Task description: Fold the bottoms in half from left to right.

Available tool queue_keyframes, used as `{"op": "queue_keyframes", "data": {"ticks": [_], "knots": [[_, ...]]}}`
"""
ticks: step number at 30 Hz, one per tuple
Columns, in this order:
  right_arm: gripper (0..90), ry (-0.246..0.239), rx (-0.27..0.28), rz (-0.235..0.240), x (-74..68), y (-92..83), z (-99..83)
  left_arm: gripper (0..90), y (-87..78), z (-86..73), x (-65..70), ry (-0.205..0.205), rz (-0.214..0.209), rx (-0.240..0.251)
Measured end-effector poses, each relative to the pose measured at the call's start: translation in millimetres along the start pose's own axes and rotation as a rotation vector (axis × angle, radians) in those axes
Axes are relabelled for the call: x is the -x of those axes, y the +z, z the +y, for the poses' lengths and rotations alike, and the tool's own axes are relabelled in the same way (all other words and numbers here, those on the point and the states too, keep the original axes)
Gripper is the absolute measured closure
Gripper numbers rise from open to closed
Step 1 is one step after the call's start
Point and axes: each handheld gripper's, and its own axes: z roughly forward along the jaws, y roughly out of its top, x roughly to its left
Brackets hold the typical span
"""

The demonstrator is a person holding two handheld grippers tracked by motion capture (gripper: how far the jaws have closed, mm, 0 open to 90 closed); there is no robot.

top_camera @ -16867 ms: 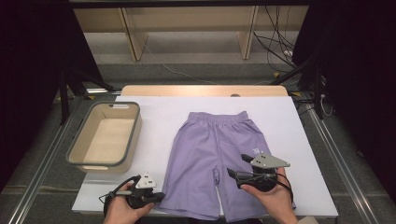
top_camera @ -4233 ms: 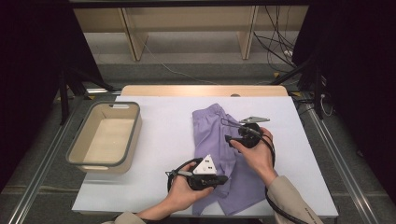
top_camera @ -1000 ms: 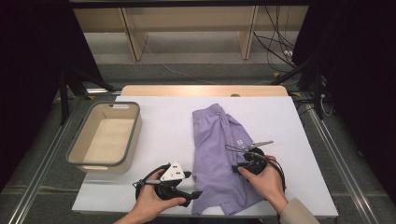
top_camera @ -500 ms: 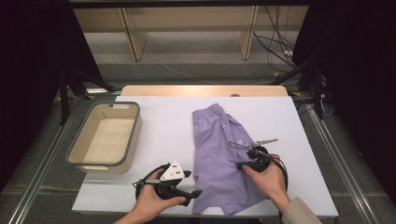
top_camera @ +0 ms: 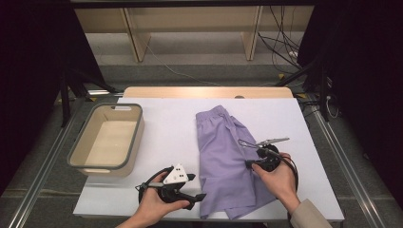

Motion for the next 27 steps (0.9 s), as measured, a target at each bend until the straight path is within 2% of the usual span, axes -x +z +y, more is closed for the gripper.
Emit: {"op": "queue_keyframes", "data": {"ticks": [7, 21, 27], "knots": [[90.0, 0.011, 0.016, -0.007, 5.5, -7.8, 2.5, 24.6, 1.0, 0.0, 0.1, 0.003, 0.001, -0.002], [90.0, 0.025, 0.013, -0.017, 15.2, -18.8, 6.2, 24.6, 1.1, 0.1, 0.1, 0.006, 0.003, -0.003], [90.0, 0.042, 0.007, -0.021, 24.0, -24.9, 7.2, 24.6, 1.3, 0.1, 0.2, 0.006, 0.003, -0.003]]}}
